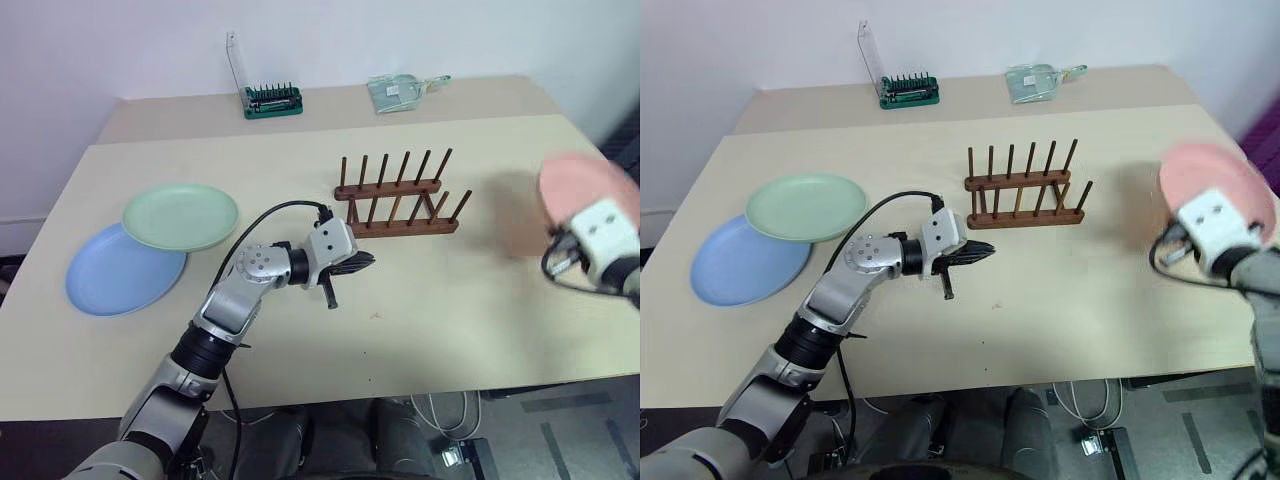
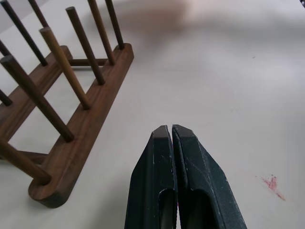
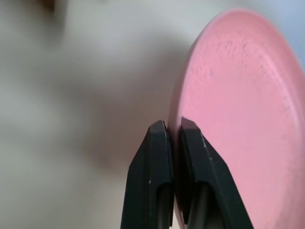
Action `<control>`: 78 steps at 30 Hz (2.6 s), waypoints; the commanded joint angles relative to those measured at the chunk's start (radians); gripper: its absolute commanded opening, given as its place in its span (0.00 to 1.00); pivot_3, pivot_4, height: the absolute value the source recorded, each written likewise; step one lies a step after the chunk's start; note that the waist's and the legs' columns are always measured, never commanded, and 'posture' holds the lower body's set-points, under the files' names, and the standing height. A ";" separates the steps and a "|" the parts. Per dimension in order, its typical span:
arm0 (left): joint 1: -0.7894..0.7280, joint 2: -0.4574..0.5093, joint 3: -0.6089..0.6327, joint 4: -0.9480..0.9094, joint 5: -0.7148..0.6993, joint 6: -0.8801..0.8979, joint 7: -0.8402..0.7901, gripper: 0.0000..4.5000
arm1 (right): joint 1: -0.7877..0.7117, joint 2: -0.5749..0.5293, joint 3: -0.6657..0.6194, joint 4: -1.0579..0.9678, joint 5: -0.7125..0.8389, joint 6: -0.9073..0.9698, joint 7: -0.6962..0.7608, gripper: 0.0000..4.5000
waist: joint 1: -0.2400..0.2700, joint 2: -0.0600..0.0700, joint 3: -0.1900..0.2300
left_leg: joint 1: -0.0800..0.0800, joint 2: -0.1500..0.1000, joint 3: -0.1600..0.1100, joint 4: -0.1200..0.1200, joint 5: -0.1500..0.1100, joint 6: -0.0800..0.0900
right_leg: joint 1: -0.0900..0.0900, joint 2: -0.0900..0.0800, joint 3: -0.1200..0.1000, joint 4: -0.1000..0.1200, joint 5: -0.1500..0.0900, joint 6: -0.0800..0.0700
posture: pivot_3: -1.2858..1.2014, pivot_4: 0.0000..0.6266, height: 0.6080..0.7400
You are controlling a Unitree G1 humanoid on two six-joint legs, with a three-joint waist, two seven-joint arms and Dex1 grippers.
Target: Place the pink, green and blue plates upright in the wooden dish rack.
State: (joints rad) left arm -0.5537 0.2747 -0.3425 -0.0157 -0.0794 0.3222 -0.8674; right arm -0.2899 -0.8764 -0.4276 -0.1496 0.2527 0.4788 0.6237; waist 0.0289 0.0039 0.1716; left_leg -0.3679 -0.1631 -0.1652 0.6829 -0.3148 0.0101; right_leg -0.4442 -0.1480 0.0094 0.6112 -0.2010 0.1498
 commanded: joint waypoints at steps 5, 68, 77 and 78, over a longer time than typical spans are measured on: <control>0.001 0.004 0.017 -0.054 -0.054 0.017 -0.026 0.01 | -0.412 0.087 -0.172 -0.033 0.771 0.411 0.054 0.02 | 0.016 -0.006 0.000 | -0.004 0.001 -0.006 -0.001 -0.001 0.001 | 0.000 0.001 -0.005 -0.004 0.000 -0.001 | 0.52 0.24 0.96; -0.108 -0.085 0.787 -0.448 -0.011 0.851 1.137 0.78 | -0.254 0.064 0.452 -0.283 0.387 0.162 0.247 0.99 | 0.016 -0.012 0.000 | -0.006 0.006 0.000 0.001 -0.001 0.000 | 0.000 0.010 0.003 -0.015 0.011 0.000 | 0.52 0.24 0.96; -0.173 -0.214 0.981 -0.413 0.045 1.034 1.251 0.78 | -0.213 0.096 0.472 -0.295 0.344 0.141 0.255 0.99 | 0.011 -0.013 0.000 | -0.005 0.009 0.001 0.001 -0.002 -0.002 | -0.001 0.013 0.003 -0.014 0.011 -0.001 | 0.52 0.24 0.96; -0.174 -0.217 0.994 -0.404 0.056 1.038 1.264 0.78 | -0.204 0.096 0.472 -0.297 0.333 0.139 0.250 0.99 | 0.012 -0.013 0.000 | -0.005 0.009 0.001 0.001 -0.002 -0.002 | -0.001 0.014 0.003 -0.014 0.011 -0.001 | 0.52 0.24 0.96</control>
State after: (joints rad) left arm -0.7121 0.0540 0.6245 -0.4084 -0.0487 1.3505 0.3694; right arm -0.4973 -0.7841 0.0566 -0.4107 0.5980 0.6392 0.8771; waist 0.0407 -0.0091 0.1718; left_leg -0.3729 -0.1536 -0.1645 0.6839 -0.3164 0.0078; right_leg -0.4452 -0.1344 0.0121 0.5970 -0.1898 0.1488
